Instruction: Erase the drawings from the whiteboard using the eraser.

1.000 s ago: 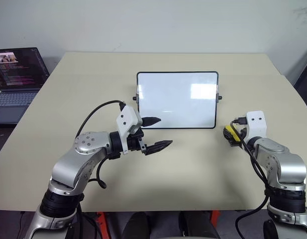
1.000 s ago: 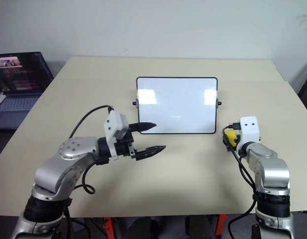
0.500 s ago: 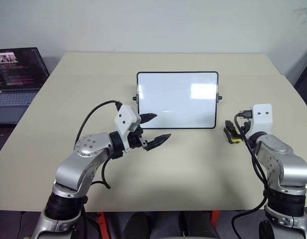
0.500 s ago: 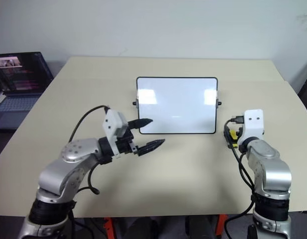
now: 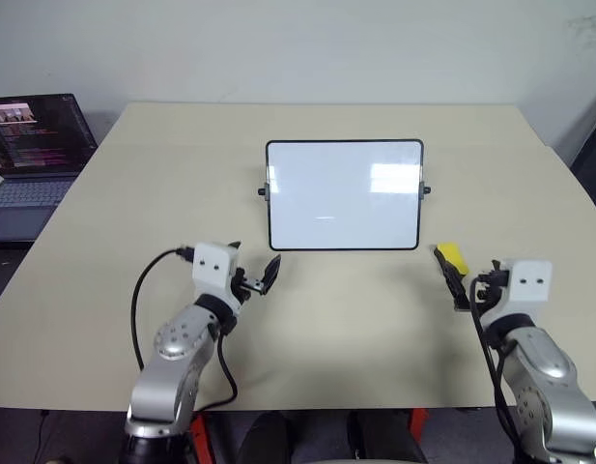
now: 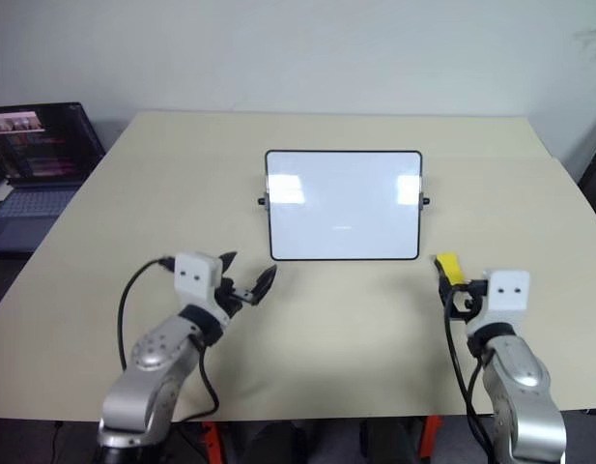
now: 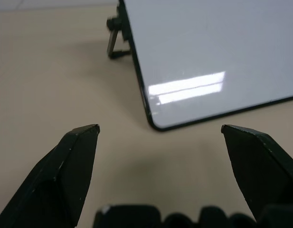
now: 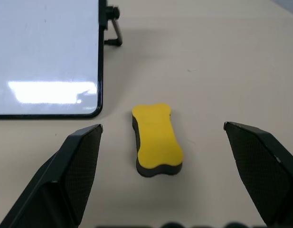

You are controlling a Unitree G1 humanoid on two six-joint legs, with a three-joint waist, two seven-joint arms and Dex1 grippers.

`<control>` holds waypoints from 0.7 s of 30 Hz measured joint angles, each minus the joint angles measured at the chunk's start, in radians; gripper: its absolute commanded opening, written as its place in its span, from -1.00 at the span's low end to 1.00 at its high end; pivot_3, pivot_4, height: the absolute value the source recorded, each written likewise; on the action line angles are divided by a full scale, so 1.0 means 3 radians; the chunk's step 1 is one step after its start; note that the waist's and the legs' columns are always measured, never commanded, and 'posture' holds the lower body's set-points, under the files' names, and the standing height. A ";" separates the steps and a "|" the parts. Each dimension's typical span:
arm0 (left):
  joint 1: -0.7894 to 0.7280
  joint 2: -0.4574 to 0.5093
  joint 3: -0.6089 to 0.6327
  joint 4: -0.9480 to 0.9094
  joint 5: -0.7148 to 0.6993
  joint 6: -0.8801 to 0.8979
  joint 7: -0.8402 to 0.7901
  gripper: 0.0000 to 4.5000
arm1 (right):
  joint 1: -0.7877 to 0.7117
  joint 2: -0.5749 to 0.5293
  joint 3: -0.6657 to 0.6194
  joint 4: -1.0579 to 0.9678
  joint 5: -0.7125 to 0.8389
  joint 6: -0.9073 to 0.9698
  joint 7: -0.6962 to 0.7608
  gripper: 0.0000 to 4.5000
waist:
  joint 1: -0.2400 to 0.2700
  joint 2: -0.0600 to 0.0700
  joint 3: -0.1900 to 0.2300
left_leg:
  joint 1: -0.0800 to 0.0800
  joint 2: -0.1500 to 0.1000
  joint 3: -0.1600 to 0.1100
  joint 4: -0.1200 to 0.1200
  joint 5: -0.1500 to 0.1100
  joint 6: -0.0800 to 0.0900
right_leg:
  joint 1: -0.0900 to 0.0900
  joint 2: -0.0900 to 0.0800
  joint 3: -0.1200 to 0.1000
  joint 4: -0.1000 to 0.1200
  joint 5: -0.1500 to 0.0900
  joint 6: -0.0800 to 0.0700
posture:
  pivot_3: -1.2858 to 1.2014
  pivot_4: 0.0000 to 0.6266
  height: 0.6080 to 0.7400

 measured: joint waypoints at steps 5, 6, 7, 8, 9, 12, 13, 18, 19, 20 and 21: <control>0.0249 -0.0269 -0.0020 -0.0211 0.0155 -0.0188 0.0266 1.00 | 0.0296 0.0241 0.0077 -0.0160 0.0054 -0.0218 -0.0059 0.98 | -0.0004 0.0003 -0.0002 | 0.0002 0.0001 0.0000 0.0000 0.0000 0.0000 | -0.0001 0.0001 0.0001 0.0007 -0.0001 -0.0001 | 0.03 -0.52 1.00; 0.0314 -0.0303 -0.0072 -0.0257 0.0186 -0.0211 0.0293 1.00 | 0.0328 0.0262 0.0140 -0.0189 0.0037 -0.0262 -0.0085 0.98 | -0.0007 0.0004 -0.0002 | 0.0003 0.0000 0.0002 0.0000 0.0000 0.0000 | 0.0000 0.0001 0.0001 0.0007 -0.0001 0.0000 | 0.03 -0.52 1.00; 0.0357 -0.0318 -0.0112 -0.0271 0.0201 -0.0228 0.0306 1.00 | 0.0329 0.0266 0.0168 -0.0200 0.0012 -0.0292 -0.0097 0.98 | -0.0007 0.0004 -0.0002 | 0.0003 0.0000 0.0002 0.0000 0.0000 0.0000 | 0.0000 0.0000 0.0001 0.0007 -0.0001 0.0000 | 0.03 -0.52 1.00; 0.0389 -0.0346 -0.0150 -0.0276 0.0220 -0.0250 0.0318 1.00 | 0.0325 0.0265 0.0184 -0.0200 -0.0019 -0.0338 -0.0120 0.98 | -0.0005 0.0003 -0.0003 | 0.0002 -0.0001 0.0002 0.0001 0.0000 0.0000 | 0.0000 0.0000 0.0001 0.0006 -0.0001 0.0000 | 0.03 -0.52 1.00; 0.0416 -0.0384 -0.0181 -0.0278 0.0247 -0.0265 0.0334 1.00 | 0.0324 0.0262 0.0185 -0.0199 -0.0038 -0.0393 -0.0147 0.98 | -0.0003 0.0003 -0.0003 | 0.0002 -0.0002 0.0002 0.0001 0.0000 0.0000 | 0.0000 0.0000 0.0001 0.0006 -0.0001 0.0000 | 0.03 -0.52 1.00; 0.0411 -0.0408 -0.0207 -0.0277 0.0293 -0.0353 0.0363 1.00 | 0.0329 0.0253 0.0188 -0.0191 -0.0085 -0.0550 -0.0160 0.98 | -0.0001 0.0002 -0.0003 | 0.0002 -0.0001 -0.0001 0.0000 0.0000 0.0000 | 0.0000 0.0001 -0.0002 0.0006 -0.0002 -0.0001 | 0.03 -0.52 1.00; 0.0408 -0.0407 -0.0207 -0.0272 0.0311 -0.0396 0.0364 1.00 | 0.0338 0.0253 0.0191 -0.0186 -0.0085 -0.0596 -0.0151 0.98 | -0.0001 0.0002 -0.0003 | 0.0002 -0.0001 -0.0001 0.0000 0.0000 0.0000 | 0.0000 0.0001 -0.0002 0.0006 -0.0002 -0.0002 | 0.03 -0.52 1.00; 0.0405 -0.0411 -0.0216 -0.0173 0.0345 -0.0570 0.0351 1.00 | 0.0375 0.0227 0.0163 -0.0056 -0.0007 -0.0841 -0.0054 0.98 | -0.0001 0.0002 -0.0003 | 0.0002 -0.0001 0.0000 0.0000 0.0000 0.0000 | 0.0001 0.0001 -0.0001 0.0004 -0.0003 -0.0002 | 0.03 -0.52 1.00; 0.0405 -0.0412 -0.0221 -0.0160 0.0345 -0.0591 0.0345 1.00 | 0.0394 0.0203 0.0138 -0.0002 0.0000 -0.0881 -0.0024 0.98 | -0.0001 0.0002 -0.0003 | 0.0002 -0.0001 0.0000 0.0000 0.0000 0.0000 | 0.0001 0.0001 -0.0001 0.0004 -0.0003 -0.0002 | 0.03 -0.52 1.00; 0.0403 -0.0409 -0.0224 -0.0134 0.0345 -0.0637 0.0322 1.00 | 0.0437 0.0159 0.0110 0.0063 0.0019 -0.0961 0.0026 0.98 | 0.0001 0.0002 -0.0003 | 0.0002 -0.0001 0.0000 0.0000 0.0000 0.0000 | 0.0001 0.0001 -0.0002 0.0004 -0.0003 -0.0002 | 0.03 -0.52 1.00; 0.0403 -0.0406 -0.0224 -0.0109 0.0345 -0.0655 0.0311 1.00 | 0.0477 0.0135 0.0095 0.0090 0.0021 -0.1003 0.0058 0.98 | 0.0001 0.0002 -0.0003 | 0.0002 -0.0001 0.0000 0.0000 0.0000 0.0000 | 0.0001 0.0001 -0.0002 0.0004 -0.0003 -0.0003 | 0.03 -0.52 1.00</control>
